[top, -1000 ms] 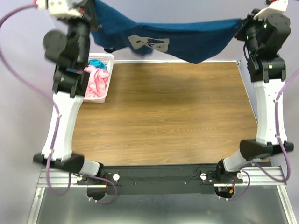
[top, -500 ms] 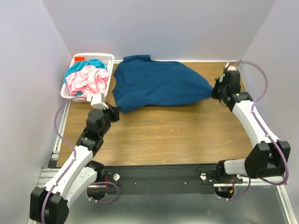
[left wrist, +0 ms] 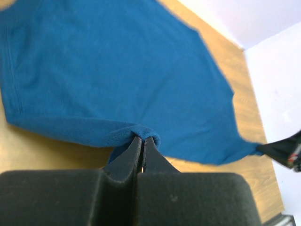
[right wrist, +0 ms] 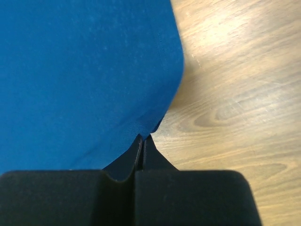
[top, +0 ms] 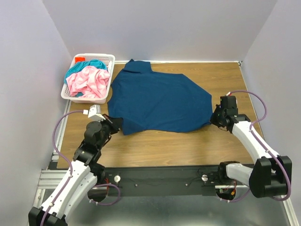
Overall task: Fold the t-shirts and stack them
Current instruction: Flatten the tshirt out
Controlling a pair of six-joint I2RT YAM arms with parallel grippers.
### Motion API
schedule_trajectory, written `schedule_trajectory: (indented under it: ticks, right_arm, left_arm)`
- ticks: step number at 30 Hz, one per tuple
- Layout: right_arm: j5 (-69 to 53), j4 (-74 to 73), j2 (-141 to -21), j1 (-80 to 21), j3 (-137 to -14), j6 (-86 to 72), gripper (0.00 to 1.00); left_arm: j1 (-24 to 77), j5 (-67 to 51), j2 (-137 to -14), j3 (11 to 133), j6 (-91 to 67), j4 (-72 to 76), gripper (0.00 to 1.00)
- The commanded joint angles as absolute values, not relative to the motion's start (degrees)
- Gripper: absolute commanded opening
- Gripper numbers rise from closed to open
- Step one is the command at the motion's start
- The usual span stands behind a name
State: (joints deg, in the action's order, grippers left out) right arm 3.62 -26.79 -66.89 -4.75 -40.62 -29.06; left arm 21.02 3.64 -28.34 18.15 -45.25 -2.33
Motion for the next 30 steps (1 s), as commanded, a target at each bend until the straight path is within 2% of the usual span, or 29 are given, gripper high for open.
schedule_trajectory:
  ticks: [1,9,13,17,20,24,30]
  right_arm:
    - [7.7,-31.0,-62.8,-4.5,-39.4,-31.5,0.01]
    - [10.1,-32.3,-61.4,-4.5,-41.6,-31.3,0.01]
    - [11.2,-32.2,-62.9,-4.5,-51.8,-30.2,0.01]
    - [13.1,-32.3,-58.7,-4.4,-63.2,-29.2,0.01]
    - [14.8,-32.3,-55.6,-4.5,-71.0,-28.4,0.01]
    - [15.3,-32.9,-49.8,-4.4,-79.4,-28.2,0.01]
    - [14.3,-35.0,-45.2,-4.5,-90.7,-26.9,0.01]
  left_arm:
    - [21.4,2.1,-26.9,18.6,-47.6,-6.8,0.0]
    - [21.4,5.6,-26.6,20.4,-47.6,-6.7,0.0]
    - [21.4,10.9,-30.4,29.6,-43.8,-3.9,0.0]
    - [21.4,18.0,-30.4,44.6,-36.8,-0.5,0.0]
    - [21.4,18.5,-30.9,54.2,-33.8,1.2,0.0]
    - [21.4,13.0,-31.1,62.7,-29.5,6.9,0.0]
    - [21.4,6.1,-33.0,79.1,-23.9,7.1,0.0]
